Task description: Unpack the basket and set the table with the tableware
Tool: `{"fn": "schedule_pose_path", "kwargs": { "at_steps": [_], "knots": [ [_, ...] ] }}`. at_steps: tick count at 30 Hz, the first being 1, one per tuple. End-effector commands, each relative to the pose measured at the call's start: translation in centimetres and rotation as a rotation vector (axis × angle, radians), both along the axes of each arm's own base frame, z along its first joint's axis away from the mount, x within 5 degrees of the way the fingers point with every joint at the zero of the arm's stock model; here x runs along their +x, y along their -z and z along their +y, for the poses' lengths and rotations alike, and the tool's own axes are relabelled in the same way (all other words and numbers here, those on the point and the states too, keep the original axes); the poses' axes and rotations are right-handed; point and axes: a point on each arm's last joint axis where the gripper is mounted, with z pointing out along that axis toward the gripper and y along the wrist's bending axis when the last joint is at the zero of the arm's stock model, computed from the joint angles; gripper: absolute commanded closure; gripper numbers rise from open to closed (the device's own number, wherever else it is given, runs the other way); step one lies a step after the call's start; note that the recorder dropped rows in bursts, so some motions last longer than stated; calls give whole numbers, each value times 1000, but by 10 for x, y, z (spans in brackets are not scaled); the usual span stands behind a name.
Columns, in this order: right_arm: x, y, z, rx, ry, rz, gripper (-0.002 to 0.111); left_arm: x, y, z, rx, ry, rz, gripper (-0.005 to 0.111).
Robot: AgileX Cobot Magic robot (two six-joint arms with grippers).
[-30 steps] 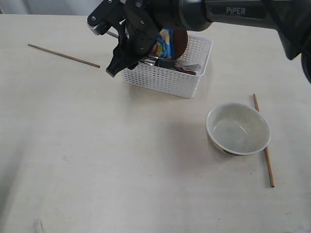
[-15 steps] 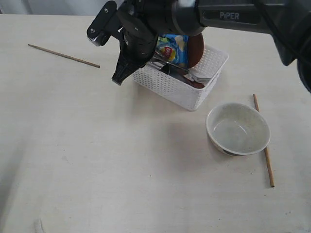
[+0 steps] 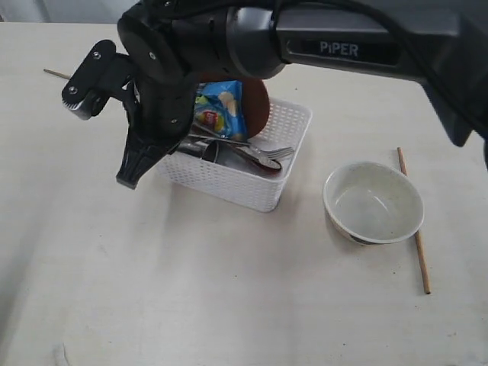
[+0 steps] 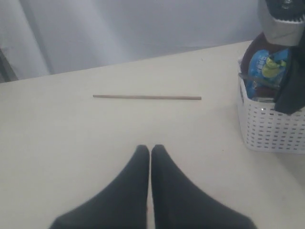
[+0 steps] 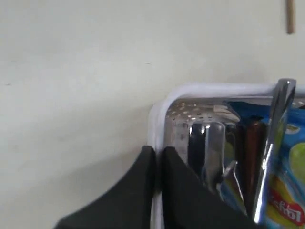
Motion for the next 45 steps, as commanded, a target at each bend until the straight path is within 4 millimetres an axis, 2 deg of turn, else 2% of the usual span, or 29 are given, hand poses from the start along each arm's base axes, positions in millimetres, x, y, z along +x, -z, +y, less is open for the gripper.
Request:
{"fn": "schedule_pose_path", "kwargs": {
  "at_steps": [1,4,6,13,15,17,19,25,34,44,45],
  "knots": [
    [-28,6,9,-21,-37,157,90,0,0,0,-1,-8,-6,105],
    [-31,1,8,-22,-54,153,64,0,0,0,-1,-8,-6,105],
    [-32,-10,7,-1,-54,140,56,0,0,0,-1,-8,-6,105],
    [-36,-65,-7,75,-75,16,62,0,0,0,-1,-8,-6,105],
    [-31,-76,-11,97,-47,-47,62,0,0,0,-1,-8,-6,105],
    [-22,-78,-14,112,8,-89,62,0,0,0,-1,-8,-6,105],
    [-12,-69,-15,108,47,-91,62,0,0,0,-1,-8,-6,105],
    [-5,-31,-7,28,30,-55,62,0,0,0,-1,-8,-6,105],
    [5,-1,0,-25,23,-98,63,0,0,0,-1,-8,-6,105],
    [13,17,1,-90,-23,-164,109,0,0,0,-1,-8,-6,105],
    [13,16,0,-92,-27,-172,109,0,0,0,-1,-8,-6,105]
  ]
}}
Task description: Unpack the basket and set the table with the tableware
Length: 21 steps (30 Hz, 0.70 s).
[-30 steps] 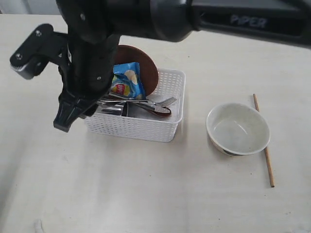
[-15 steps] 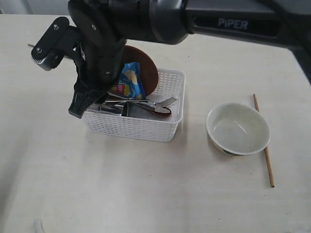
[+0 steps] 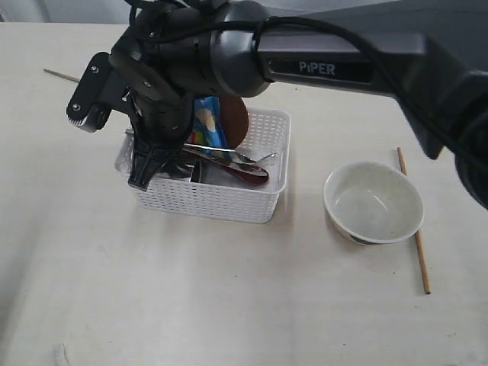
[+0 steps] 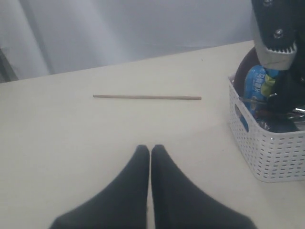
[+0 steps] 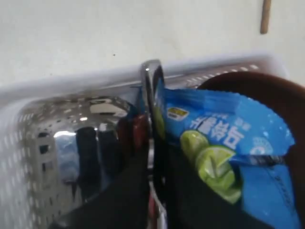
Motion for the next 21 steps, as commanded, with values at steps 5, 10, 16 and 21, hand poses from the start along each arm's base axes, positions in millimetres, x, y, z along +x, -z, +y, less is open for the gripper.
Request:
{"fn": "schedule_pose_path", "kwargs": {
  "at_steps": [5,10,16,21],
  "knots": [
    [2,-5,-1,0,-14,-38,109,0,0,0,-1,-8,-6,105],
    [1,-25,-3,42,-24,-69,109,0,0,0,-1,-8,-6,105],
    [-2,-51,-8,89,-23,-102,109,0,0,0,-1,-8,-6,105],
    [-6,-74,-13,127,-21,-130,109,0,0,0,-1,-8,-6,105]
  ]
}}
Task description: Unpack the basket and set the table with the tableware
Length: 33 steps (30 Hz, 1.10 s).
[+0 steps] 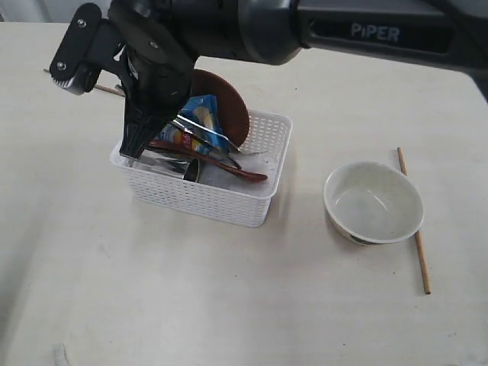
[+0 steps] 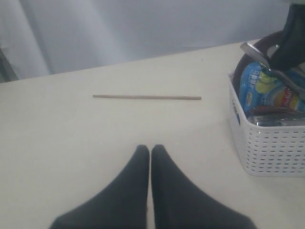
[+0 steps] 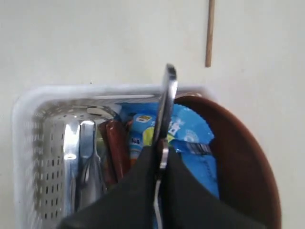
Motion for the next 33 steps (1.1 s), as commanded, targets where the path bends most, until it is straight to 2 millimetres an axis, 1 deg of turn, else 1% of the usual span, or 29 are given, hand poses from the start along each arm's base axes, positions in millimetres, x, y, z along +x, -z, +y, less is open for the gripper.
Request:
{"fn": "schedule_pose_path", "kwargs": {
  "at_steps": [1,4,10,12,15,18,19,22,27,30,33],
  "knots": [
    [-4,-27,-6,52,0,-36,109,0,0,0,-1,-8,-6,105],
    [-7,-43,-11,81,-1,-57,109,0,0,0,-1,-8,-6,105],
    [-12,-66,-19,119,2,-84,109,0,0,0,-1,-8,-6,105],
    [-18,-75,-23,120,4,-84,109,0,0,0,-1,-8,-6,105],
    [-30,-90,-30,126,34,-62,109,0,0,0,-1,-8,-6,105],
    [-48,-104,-37,134,60,-10,109,0,0,0,-1,-8,-6,105],
    [-57,-110,-40,139,63,19,109,0,0,0,-1,-8,-6,105],
    [-75,-118,-45,141,72,113,109,0,0,0,-1,-8,-6,105],
    [-93,-112,-47,119,62,314,109,0,0,0,-1,-8,-6,105],
    [-101,-97,-42,148,50,416,109,0,0,0,-1,-8,-6,105],
    [-107,-76,-40,155,19,486,109,0,0,0,-1,-8,-6,105]
  ]
}}
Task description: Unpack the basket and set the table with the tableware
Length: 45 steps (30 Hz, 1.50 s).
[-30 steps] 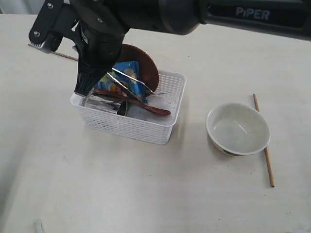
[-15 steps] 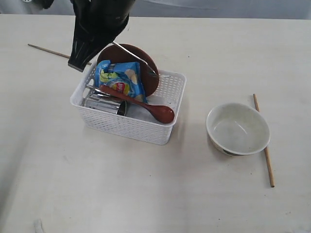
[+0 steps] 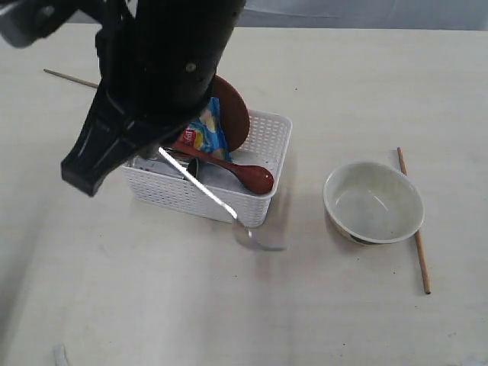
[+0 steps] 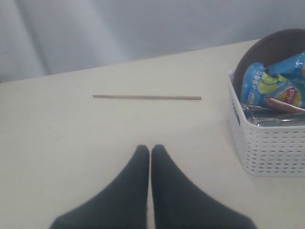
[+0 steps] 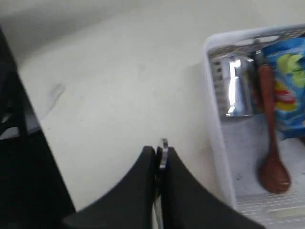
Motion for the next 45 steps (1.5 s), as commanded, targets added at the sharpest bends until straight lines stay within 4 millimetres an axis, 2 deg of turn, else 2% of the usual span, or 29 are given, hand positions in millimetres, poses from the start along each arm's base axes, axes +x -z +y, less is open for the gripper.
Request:
{"fn": "schedule_pose_path", "kwargs": {
  "at_steps": [1,5,9,13,15,19,24,28,32,35,38,39,40,41,43,45],
  "knots": [
    [-11,29,4,26,-73,102,109,0,0,0,-1,-8,-6,105],
    [-9,66,9,-14,-115,125,109,0,0,0,-1,-8,-6,105],
    [4,99,21,-64,-122,88,109,0,0,0,-1,-8,-6,105],
    [19,133,31,-123,-171,0,109,0,0,0,-1,-8,-6,105],
    [26,142,33,-153,-212,-80,109,0,0,0,-1,-8,-6,105],
    [35,144,37,-158,-341,-221,109,0,0,0,-1,-8,-6,105],
    [37,140,43,-106,-405,-299,109,0,0,0,-1,-8,-6,105],
    [42,139,41,-165,-474,-386,109,0,0,0,-1,-8,-6,105],
    [51,136,37,-240,-462,-481,109,0,0,0,-1,-8,-6,105],
    [54,135,34,-264,-409,-491,109,0,0,0,-1,-8,-6,105],
    [37,137,38,-256,-412,-397,109,0,0,0,-1,-8,-6,105],
    [19,137,43,-269,-491,-367,109,0,0,0,-1,-8,-6,105],
    [10,137,45,-271,-537,-359,109,0,0,0,-1,-8,-6,105],
    [-10,129,53,-242,-636,-375,109,0,0,0,-1,-8,-6,105],
    [-36,119,61,-229,-792,-461,109,0,0,0,-1,-8,-6,105],
    [-58,119,64,-230,-900,-534,109,0,0,0,-1,-8,-6,105]
  ]
}}
